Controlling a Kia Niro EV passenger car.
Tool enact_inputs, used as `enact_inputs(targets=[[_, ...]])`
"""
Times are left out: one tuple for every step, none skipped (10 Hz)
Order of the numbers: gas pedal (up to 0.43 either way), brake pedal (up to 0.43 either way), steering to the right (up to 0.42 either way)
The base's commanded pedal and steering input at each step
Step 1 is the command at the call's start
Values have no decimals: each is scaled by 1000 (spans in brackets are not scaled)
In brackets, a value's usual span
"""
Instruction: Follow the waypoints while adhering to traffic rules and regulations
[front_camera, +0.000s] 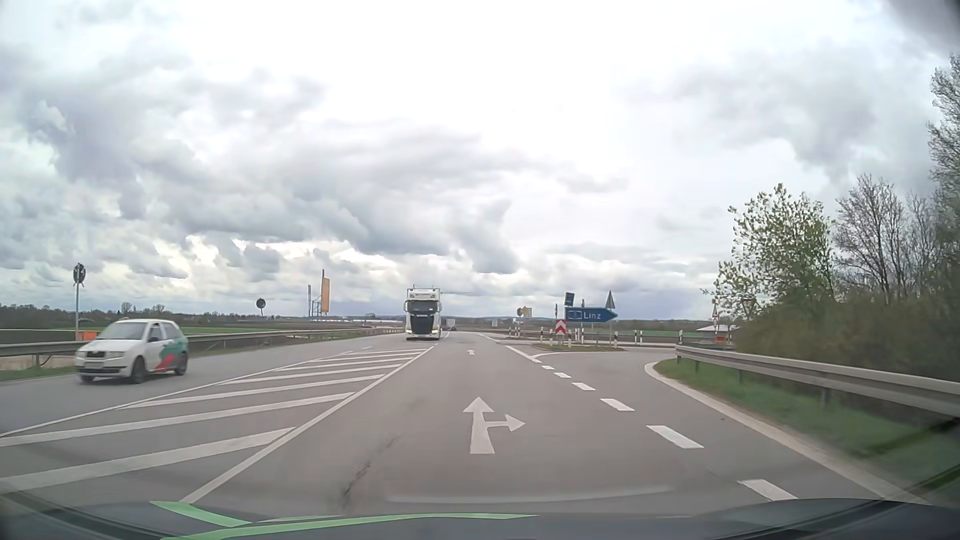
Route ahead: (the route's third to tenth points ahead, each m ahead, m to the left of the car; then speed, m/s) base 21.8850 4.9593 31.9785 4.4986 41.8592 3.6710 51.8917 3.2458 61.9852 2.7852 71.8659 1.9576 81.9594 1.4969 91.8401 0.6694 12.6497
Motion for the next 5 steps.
enact_inputs(targets=[[98,0,-2],[98,0,-2],[98,0,-2],[98,0,-2],[98,0,-2]])
